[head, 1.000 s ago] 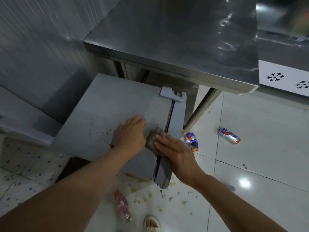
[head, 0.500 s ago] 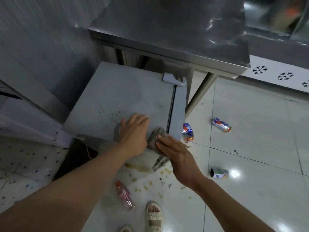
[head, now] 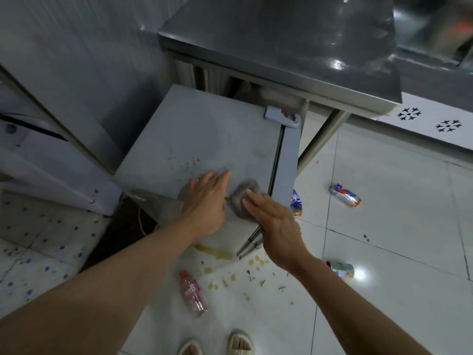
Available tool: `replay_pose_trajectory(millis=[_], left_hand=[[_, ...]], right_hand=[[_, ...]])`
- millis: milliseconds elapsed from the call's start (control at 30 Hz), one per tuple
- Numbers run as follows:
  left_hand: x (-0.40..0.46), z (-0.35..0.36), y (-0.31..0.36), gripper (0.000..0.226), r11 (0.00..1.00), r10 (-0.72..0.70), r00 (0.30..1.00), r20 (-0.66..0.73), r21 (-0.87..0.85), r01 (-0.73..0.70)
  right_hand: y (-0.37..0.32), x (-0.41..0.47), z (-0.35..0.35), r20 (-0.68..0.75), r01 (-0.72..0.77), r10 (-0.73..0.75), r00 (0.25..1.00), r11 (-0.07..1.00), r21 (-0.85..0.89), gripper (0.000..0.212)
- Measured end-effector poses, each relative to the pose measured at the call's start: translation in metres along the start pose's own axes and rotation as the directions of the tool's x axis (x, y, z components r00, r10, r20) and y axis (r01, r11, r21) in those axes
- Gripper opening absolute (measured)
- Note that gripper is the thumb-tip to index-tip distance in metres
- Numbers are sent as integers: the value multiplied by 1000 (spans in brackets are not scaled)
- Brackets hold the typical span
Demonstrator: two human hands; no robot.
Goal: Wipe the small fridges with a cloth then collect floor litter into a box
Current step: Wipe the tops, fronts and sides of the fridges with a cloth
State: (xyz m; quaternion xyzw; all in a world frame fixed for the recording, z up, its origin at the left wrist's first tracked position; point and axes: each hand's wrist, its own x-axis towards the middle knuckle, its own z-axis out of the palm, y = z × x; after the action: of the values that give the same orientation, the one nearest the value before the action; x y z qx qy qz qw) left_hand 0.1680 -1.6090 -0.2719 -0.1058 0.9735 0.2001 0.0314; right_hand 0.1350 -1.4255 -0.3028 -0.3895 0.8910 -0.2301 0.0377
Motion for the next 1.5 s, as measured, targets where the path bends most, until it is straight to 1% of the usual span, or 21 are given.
replay_pose_trajectory(millis=[67,167,267,333,367,500,600,667,767,800,867,967,1067,1133,1200,1267,1300,1333,1367,1433,1500], left_hand=[[1,-1,-7,70,999,-32,999,-17,4,32],[0,-6,-26,68,996,-84,995,-53,3,84],[-5,-12,-45,64,992,-126,984,-127,-33,122],[-9,-14,-52,64,989,-148,977,-151,-35,145],[-12,-15,-56,64,984,-179,972,-151,-38,175],[-17,-21,-73,63,951,-309,946,-98,-6,310],[-18,-23,-85,60,947,-319,945,-77,23,322],[-20,-22,-92,60,947,-316,945,-85,38,320],[-23,-20,-99,59,952,-294,952,-80,61,299],[-23,-19,-100,58,955,-283,955,-83,63,289],[-24,-19,-101,53,960,-266,959,-96,60,273],[-25,-22,-105,56,966,-246,964,-99,52,252],[-20,-29,-116,57,975,-222,973,-69,3,223],[-16,-35,-128,49,973,-229,968,-103,9,231],[-14,-37,-140,42,962,-268,952,-149,10,273],[-17,-36,-150,42,959,-278,946,-169,6,284],[-19,-34,-155,45,964,-263,951,-164,-1,266],[-21,-34,-159,49,970,-240,959,-152,-13,241],[-23,-33,-162,54,976,-218,966,-138,-31,216],[-26,-35,-167,59,983,-179,973,-143,-63,172],[-26,-37,-170,56,986,-149,974,-169,-94,135]], right_hand=[[3,0,-4,60,47,-47,997,999,2,68],[17,39,-14,152,79,-73,986,996,-35,57],[15,86,-10,130,-44,56,990,995,-94,51],[6,95,-3,78,-129,137,988,987,-99,51],[-2,90,2,73,-138,144,987,986,-90,51],[-32,40,15,115,29,-26,993,999,-33,56],[-20,60,12,154,73,-65,986,996,-51,54],[-14,95,12,175,35,-16,985,994,-104,53],[-22,137,18,124,-140,157,980,981,-132,52],[-27,140,21,102,-160,175,979,977,-142,52],[-41,128,30,111,-115,127,986,987,-110,52],[-66,86,42,145,116,-105,984,991,-70,57],[-61,90,38,188,183,-172,967,982,-43,59],[-50,119,35,197,138,-121,973,987,-76,55],[-44,158,35,159,13,4,987,994,-105,53],[-51,186,42,124,-107,123,985,986,-130,53],[-58,190,46,104,-126,139,985,984,-124,52],[-66,187,51,98,-116,126,987,988,-101,51],[-74,178,55,98,-52,59,993,996,-77,51],[-90,147,63,126,144,-135,983,987,-66,54],[-95,126,64,183,244,-234,955,969,-35,59]])
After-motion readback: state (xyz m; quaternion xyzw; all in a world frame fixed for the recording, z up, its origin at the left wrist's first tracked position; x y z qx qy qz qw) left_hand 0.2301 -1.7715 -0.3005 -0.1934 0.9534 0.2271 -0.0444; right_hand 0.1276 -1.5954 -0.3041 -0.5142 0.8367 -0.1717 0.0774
